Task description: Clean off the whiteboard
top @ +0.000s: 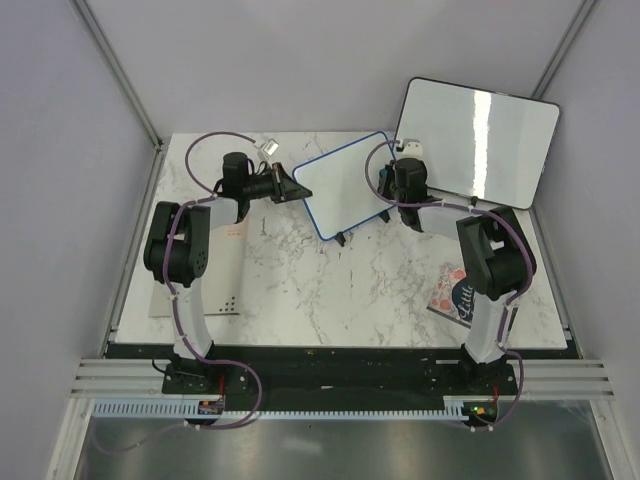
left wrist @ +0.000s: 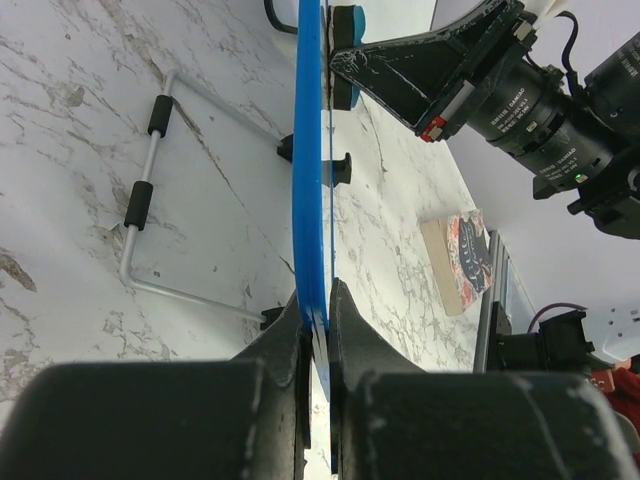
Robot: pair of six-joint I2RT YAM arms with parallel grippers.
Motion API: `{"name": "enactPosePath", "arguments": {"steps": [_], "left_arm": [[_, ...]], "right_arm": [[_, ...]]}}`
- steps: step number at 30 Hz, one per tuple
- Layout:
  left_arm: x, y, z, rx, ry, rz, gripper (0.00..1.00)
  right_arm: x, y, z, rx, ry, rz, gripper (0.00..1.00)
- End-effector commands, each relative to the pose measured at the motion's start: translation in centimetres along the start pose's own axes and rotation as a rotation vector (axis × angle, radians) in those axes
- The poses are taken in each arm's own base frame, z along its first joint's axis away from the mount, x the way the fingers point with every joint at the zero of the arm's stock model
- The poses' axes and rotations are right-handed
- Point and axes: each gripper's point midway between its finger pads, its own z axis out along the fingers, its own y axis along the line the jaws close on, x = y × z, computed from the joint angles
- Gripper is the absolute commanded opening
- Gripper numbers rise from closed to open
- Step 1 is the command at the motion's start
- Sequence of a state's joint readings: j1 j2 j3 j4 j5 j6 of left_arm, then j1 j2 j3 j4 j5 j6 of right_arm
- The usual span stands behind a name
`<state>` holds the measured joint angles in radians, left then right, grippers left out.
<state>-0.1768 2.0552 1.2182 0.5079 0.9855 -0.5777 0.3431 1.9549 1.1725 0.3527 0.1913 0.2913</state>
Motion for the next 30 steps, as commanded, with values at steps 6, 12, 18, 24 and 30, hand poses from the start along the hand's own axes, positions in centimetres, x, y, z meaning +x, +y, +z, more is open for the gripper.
{"name": "enactPosePath", "arguments": {"steps": [6,12,18,24,30], "left_arm": [[5.7,-2.1,2.1,0.154,0.166,0.113,0.02],[5.6,-2.2,2.1,0.154,0.166,0.115,0.02],[5.4,-2.2,2.2,0.154,0.165,0.113,0.02],[5.2,-2.2,2.2,0.154,0.162,0.111,0.02],[5.0,-2.5,2.1,0.155,0.161,0.118,0.02]], "right_arm": [[7.5,12.7,-3.2,-0.492,0.135,-0.083,0.0],[10.6,18.6,-5.2,-0.655,0.21,-0.146,0.0],[13.9,21.4,-7.1,-0.704,0.291,-0.273,0.0],[14.8,18.5,-6.7,-0.537,0.293,-0.271,0.0],[14.3,12.1,-4.1,-0.243,0.278,-0.226,0.0]]}}
